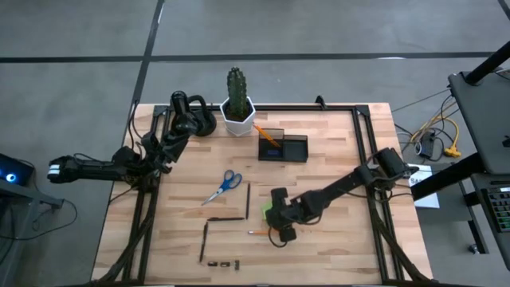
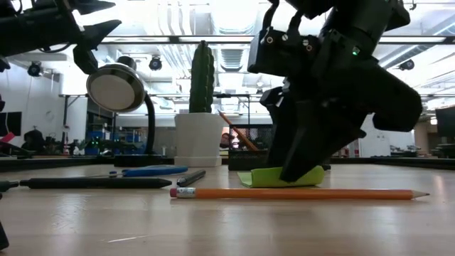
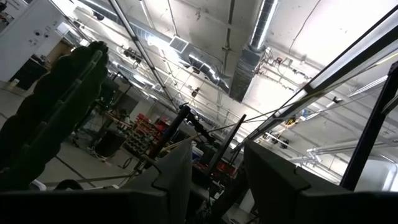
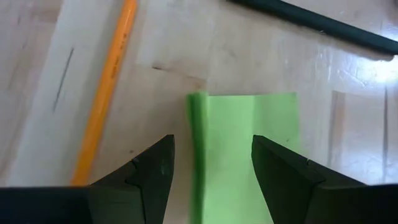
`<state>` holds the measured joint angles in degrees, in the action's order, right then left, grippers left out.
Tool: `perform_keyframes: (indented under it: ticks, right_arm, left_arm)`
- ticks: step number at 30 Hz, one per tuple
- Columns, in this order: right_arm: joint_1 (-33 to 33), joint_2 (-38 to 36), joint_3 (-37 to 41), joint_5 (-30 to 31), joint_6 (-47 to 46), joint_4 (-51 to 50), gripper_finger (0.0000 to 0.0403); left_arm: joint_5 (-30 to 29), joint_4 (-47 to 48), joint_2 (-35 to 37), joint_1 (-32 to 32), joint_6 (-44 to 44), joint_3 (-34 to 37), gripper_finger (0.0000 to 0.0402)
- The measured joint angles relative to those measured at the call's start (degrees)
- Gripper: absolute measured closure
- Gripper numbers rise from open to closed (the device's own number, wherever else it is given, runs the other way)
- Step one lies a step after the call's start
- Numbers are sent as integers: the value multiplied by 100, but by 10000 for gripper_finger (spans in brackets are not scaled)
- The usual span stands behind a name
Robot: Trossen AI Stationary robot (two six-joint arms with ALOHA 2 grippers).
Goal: Pick and place office supplies into organizer
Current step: Put the sticky note into the right section of the desk organizer
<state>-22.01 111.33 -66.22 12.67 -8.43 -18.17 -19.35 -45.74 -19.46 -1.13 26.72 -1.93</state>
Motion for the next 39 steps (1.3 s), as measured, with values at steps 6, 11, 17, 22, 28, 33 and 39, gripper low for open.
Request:
perform_keyframes:
  ticks: [6, 11, 17, 22, 28, 33, 39]
  right_arm:
    - [73, 0, 0, -68, 298, 0, 202]
    - [116, 7, 1, -287, 367, -7, 202]
    - [141, 7, 22, -366, 365, -37, 202]
    - [173, 7, 93, -372, 351, -31, 202]
    - [209, 4, 140, -401, 348, -4, 202]
    - [247, 4, 141, -622, 349, 14, 202]
    - [274, 4, 144, -716, 348, 17, 202]
  left_arm:
    - [0, 0, 0, 0, 0, 0, 272]
    - [0, 0, 8, 0, 0, 0, 272]
    - [0, 0, 6, 0, -4, 0, 272]
    - [0, 0, 4, 0, -5, 0, 272]
    - [0, 0, 7, 0, -7, 0, 272]
    - [1, 0, 9, 0, -7, 0, 272]
    - [0, 0, 9, 0, -9, 0, 272]
